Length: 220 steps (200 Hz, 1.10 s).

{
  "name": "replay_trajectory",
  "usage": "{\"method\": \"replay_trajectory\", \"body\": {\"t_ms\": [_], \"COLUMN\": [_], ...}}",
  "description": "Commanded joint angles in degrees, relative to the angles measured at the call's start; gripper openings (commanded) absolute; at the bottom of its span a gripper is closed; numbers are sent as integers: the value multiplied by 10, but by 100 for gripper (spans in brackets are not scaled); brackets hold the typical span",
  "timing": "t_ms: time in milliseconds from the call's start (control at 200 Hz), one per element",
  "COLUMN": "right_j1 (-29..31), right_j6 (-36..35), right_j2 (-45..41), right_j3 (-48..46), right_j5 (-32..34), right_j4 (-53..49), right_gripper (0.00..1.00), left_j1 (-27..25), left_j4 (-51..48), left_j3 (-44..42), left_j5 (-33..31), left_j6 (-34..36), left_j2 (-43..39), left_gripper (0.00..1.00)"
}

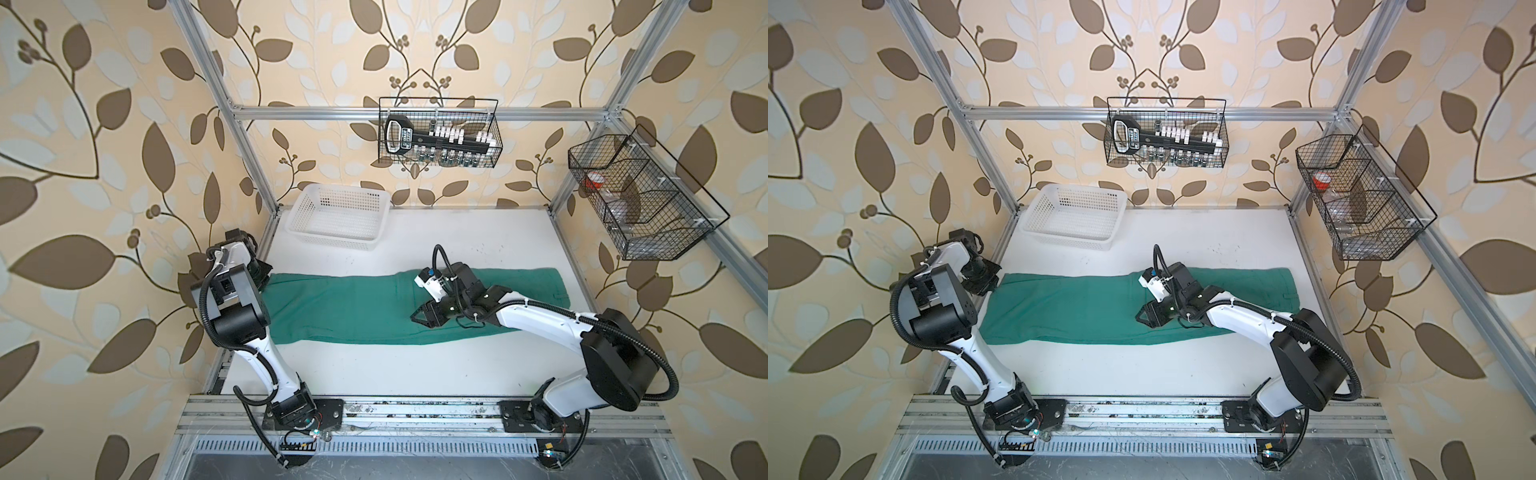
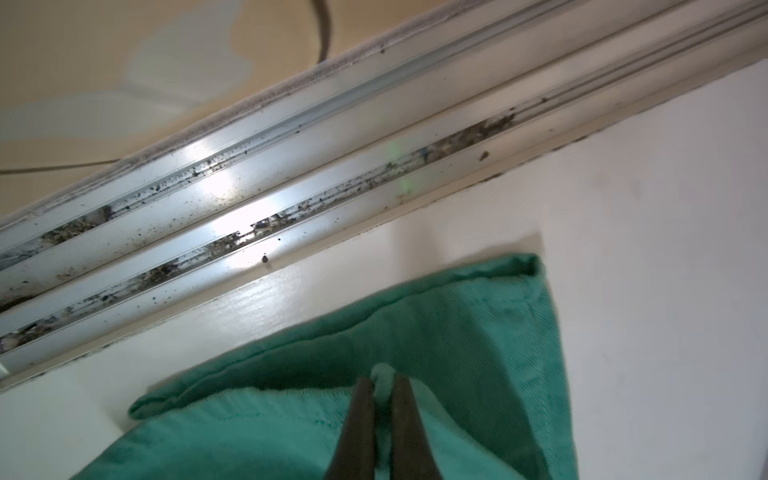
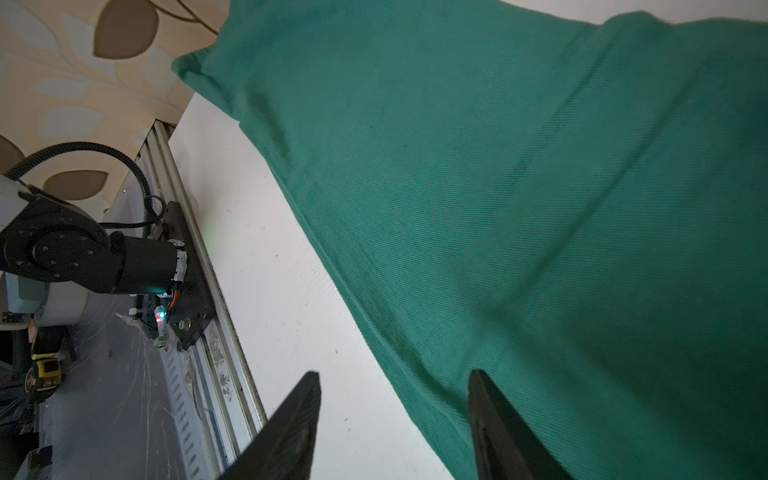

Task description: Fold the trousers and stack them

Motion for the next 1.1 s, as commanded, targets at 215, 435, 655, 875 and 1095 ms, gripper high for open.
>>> {"method": "replay_trajectory", "body": {"t_ms": [215, 435, 655, 875, 1095], "right_j1": [-1, -1, 10, 66, 124], "right_j6": [5, 6, 4, -51, -139], "right_j2": [16, 21, 27, 10, 46], "right_j3": [-16, -29, -46, -22, 15], "right_j5": [-2, 2, 9, 96, 260], "right_j4": [22, 28, 30, -32, -80], "right_gripper": [57, 57, 57, 57, 55], "left_j1": [-17, -28, -31, -42, -58], "left_j4": [-68, -87, -85, -88, -88], "left_j3": [97, 155, 169, 179, 142], "left_j5": [-26, -54, -67, -114, -115], "left_j6": [33, 55, 71, 90, 98], "left_j2": [3, 59, 107, 111, 37], "left_gripper": [2, 2, 8, 34, 65]}}
